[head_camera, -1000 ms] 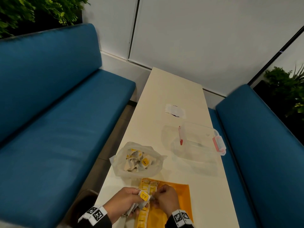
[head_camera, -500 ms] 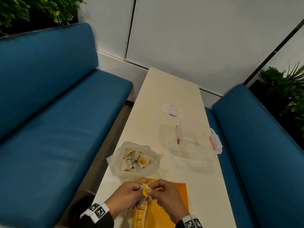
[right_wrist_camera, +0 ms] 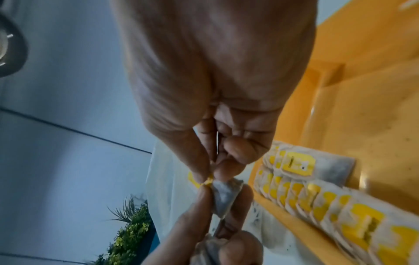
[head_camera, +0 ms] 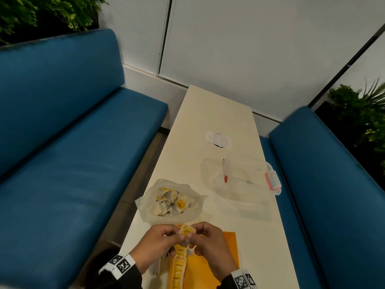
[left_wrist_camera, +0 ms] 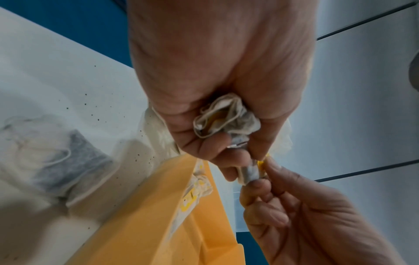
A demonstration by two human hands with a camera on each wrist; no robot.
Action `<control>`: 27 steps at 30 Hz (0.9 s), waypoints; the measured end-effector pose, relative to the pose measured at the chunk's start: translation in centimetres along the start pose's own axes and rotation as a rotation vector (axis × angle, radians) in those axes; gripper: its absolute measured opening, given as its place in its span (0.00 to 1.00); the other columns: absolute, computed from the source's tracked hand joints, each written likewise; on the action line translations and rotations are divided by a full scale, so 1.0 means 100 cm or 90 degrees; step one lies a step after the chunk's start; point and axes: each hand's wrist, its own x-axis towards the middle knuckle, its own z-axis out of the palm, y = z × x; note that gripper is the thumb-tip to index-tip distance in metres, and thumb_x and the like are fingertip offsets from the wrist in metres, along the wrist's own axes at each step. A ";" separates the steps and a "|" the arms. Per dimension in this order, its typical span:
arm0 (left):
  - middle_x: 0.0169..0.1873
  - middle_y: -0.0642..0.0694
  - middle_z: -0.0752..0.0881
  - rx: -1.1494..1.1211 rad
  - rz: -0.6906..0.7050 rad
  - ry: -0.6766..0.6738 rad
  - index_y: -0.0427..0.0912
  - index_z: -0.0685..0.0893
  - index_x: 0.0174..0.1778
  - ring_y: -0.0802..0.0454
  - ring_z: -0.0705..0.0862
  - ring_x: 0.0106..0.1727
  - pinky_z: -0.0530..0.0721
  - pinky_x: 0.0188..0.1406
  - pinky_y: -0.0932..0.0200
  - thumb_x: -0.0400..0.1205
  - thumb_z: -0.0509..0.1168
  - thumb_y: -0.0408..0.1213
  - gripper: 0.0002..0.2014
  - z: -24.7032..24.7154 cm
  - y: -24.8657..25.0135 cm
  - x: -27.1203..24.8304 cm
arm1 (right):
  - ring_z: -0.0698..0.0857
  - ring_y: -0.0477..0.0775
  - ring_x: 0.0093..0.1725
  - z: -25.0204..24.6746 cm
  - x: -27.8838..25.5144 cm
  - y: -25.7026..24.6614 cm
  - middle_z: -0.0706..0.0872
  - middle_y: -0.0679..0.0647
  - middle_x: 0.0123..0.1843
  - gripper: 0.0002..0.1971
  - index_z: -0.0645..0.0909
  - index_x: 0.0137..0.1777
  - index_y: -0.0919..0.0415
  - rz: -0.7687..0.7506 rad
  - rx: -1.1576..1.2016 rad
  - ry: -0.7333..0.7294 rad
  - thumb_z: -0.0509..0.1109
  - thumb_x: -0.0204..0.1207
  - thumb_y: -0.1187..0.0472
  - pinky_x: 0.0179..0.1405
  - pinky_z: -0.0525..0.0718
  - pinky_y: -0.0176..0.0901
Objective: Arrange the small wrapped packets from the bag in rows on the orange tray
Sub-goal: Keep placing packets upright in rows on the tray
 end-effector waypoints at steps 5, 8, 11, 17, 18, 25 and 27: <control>0.41 0.43 0.93 0.023 -0.023 0.009 0.43 0.94 0.51 0.51 0.82 0.32 0.77 0.26 0.64 0.83 0.73 0.39 0.07 -0.010 0.004 -0.002 | 0.81 0.52 0.29 -0.004 0.005 0.002 0.87 0.62 0.31 0.01 0.86 0.44 0.70 -0.008 -0.012 0.009 0.75 0.75 0.71 0.25 0.72 0.41; 0.43 0.41 0.94 0.038 -0.056 0.062 0.44 0.94 0.50 0.53 0.82 0.29 0.75 0.24 0.63 0.83 0.72 0.36 0.05 -0.028 -0.001 -0.002 | 0.80 0.55 0.26 -0.017 0.008 0.009 0.86 0.63 0.28 0.01 0.84 0.45 0.71 -0.010 -0.065 0.024 0.73 0.77 0.72 0.23 0.72 0.42; 0.39 0.43 0.93 0.090 -0.078 0.111 0.43 0.94 0.47 0.54 0.82 0.28 0.74 0.23 0.61 0.82 0.73 0.35 0.04 -0.047 -0.010 -0.003 | 0.83 0.53 0.23 -0.027 0.012 0.026 0.86 0.62 0.28 0.02 0.81 0.47 0.72 0.022 -0.114 0.016 0.71 0.78 0.73 0.20 0.73 0.41; 0.37 0.47 0.89 0.229 -0.095 0.105 0.45 0.93 0.45 0.55 0.81 0.26 0.72 0.22 0.63 0.79 0.74 0.36 0.02 -0.059 -0.024 -0.009 | 0.84 0.52 0.23 -0.029 0.016 0.057 0.88 0.63 0.30 0.03 0.81 0.49 0.74 0.095 -0.146 -0.003 0.72 0.77 0.74 0.20 0.76 0.40; 0.38 0.47 0.89 0.261 -0.092 0.094 0.47 0.92 0.46 0.56 0.81 0.25 0.74 0.22 0.64 0.78 0.76 0.38 0.03 -0.059 -0.026 -0.010 | 0.84 0.52 0.23 -0.029 0.017 0.060 0.88 0.62 0.29 0.03 0.81 0.49 0.73 0.104 -0.155 -0.008 0.72 0.77 0.73 0.19 0.77 0.40; 0.47 0.55 0.84 0.509 -0.082 0.033 0.61 0.87 0.52 0.62 0.82 0.42 0.75 0.35 0.75 0.64 0.83 0.55 0.21 -0.060 -0.043 -0.011 | 0.83 0.51 0.22 -0.028 0.019 0.065 0.87 0.59 0.27 0.03 0.84 0.45 0.65 0.125 -0.208 -0.021 0.73 0.76 0.72 0.20 0.77 0.38; 0.48 0.57 0.79 0.560 -0.071 0.025 0.62 0.85 0.51 0.62 0.80 0.43 0.74 0.35 0.74 0.64 0.82 0.52 0.20 -0.057 -0.048 -0.010 | 0.84 0.50 0.22 -0.025 0.021 0.067 0.87 0.58 0.27 0.03 0.84 0.44 0.66 0.133 -0.211 -0.022 0.73 0.75 0.72 0.19 0.77 0.37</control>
